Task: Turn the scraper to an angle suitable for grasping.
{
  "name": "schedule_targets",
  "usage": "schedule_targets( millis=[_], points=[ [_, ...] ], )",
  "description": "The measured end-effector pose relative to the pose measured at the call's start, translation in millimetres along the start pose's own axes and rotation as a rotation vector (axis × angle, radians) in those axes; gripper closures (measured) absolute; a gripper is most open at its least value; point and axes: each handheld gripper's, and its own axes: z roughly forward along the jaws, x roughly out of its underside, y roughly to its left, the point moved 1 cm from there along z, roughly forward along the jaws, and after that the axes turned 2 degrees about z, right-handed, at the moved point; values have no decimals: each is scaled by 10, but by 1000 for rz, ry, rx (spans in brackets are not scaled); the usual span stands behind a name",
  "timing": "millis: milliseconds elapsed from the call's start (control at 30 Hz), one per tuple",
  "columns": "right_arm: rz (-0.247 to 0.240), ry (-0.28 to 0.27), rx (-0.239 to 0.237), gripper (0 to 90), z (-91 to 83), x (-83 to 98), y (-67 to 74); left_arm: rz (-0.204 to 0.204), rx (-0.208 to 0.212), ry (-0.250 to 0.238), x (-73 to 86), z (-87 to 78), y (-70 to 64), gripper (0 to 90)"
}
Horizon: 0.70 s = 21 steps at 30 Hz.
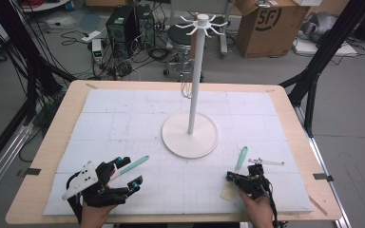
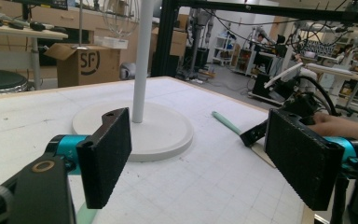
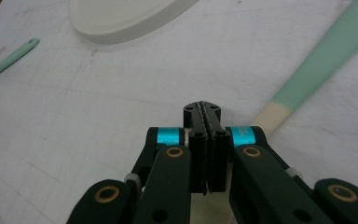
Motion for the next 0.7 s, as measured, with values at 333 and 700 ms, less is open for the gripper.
schedule_targets(
  millis=[333, 700],
  points=[
    [46, -47, 10, 900, -182, -11, -233, 1, -1, 2, 4, 20, -7, 238],
    [197, -134, 85, 900, -290, -226, -754, 4, -2, 10, 9, 28, -9, 238]
  ],
)
